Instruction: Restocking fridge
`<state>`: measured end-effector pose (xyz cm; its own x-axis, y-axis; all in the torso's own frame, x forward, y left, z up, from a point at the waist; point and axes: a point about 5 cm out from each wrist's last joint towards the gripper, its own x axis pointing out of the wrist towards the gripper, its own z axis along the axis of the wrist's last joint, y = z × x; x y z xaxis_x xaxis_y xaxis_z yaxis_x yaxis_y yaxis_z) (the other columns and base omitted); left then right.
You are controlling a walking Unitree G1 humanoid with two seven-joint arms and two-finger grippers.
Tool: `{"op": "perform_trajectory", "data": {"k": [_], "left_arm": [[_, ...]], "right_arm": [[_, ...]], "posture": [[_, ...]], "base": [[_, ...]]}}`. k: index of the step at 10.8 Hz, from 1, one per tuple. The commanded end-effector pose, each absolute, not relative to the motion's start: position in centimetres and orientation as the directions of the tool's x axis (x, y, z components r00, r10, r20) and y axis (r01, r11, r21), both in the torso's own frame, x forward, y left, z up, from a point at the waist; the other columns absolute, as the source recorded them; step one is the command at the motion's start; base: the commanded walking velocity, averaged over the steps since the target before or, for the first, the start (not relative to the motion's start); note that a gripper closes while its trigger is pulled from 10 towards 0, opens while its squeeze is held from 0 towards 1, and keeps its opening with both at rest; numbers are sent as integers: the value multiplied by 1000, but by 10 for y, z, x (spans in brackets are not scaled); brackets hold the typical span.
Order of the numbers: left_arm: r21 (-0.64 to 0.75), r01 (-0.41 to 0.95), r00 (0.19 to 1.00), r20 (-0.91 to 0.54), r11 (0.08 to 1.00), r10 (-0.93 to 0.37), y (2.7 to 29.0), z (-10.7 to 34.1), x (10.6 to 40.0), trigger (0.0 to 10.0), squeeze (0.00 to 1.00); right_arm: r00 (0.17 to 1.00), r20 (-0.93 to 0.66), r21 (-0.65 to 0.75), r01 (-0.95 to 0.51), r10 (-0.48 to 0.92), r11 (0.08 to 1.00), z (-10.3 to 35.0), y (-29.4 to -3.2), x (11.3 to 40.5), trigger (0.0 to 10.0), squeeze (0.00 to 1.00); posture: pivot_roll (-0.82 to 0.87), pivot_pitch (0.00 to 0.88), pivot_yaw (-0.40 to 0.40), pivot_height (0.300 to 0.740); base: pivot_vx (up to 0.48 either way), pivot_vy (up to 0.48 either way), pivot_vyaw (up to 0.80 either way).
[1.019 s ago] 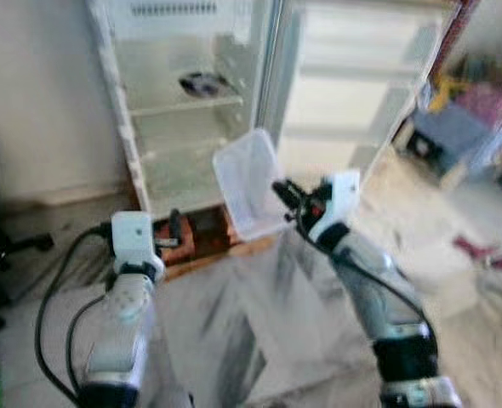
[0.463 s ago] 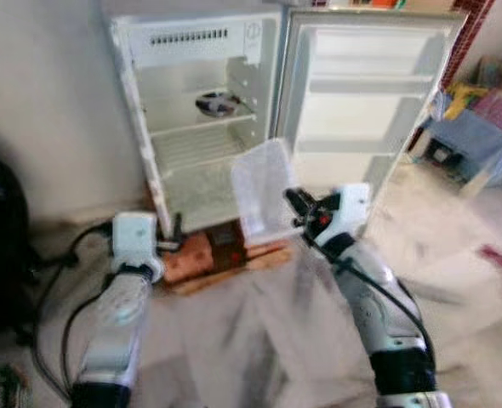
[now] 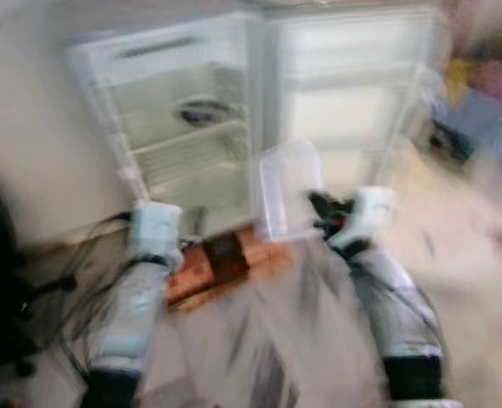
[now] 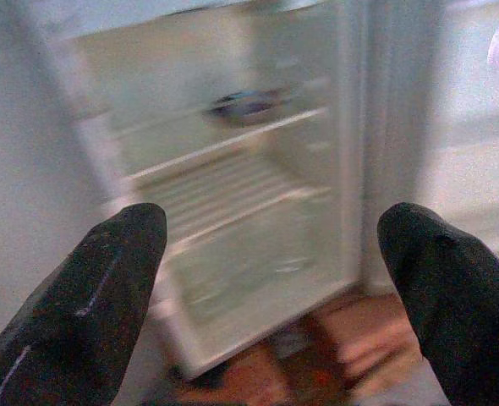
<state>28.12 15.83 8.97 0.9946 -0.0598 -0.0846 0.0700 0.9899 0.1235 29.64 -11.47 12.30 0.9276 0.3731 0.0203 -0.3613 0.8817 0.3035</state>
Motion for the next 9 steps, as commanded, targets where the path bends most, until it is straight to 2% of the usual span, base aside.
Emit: {"op": "perform_trajectory", "data": {"k": [1, 2, 6, 9], "left_arm": [[124, 62, 994, -102, 990, -49, 157, 88, 280, 10000, 0], [116, 46, 993, -111, 992, -33, 159, 87, 279, 10000, 0], [140, 29, 991, -131, 990, -11, 163, 83, 279, 10000, 0], [80, -31, 984, -174, 996, 44, 162, 82, 278, 10000, 0]], "right_arm": [[926, 32, 291, -369, 376, 883, 126, -117, 298, 10000, 0], [925, 31, 287, -372, 380, 883, 127, -117, 299, 10000, 0], [924, 28, 281, -373, 380, 885, 129, -119, 304, 10000, 0], [933, 9, 279, -348, 360, 895, 126, -124, 306, 10000, 0]], "posture": [[78, 0, 34, 740], [81, 0, 27, 740], [78, 0, 17, 740], [80, 0, 13, 740]], "base": [[439, 0, 800], [420, 0, 712], [406, 254, 0], [285, 387, 0]]}}
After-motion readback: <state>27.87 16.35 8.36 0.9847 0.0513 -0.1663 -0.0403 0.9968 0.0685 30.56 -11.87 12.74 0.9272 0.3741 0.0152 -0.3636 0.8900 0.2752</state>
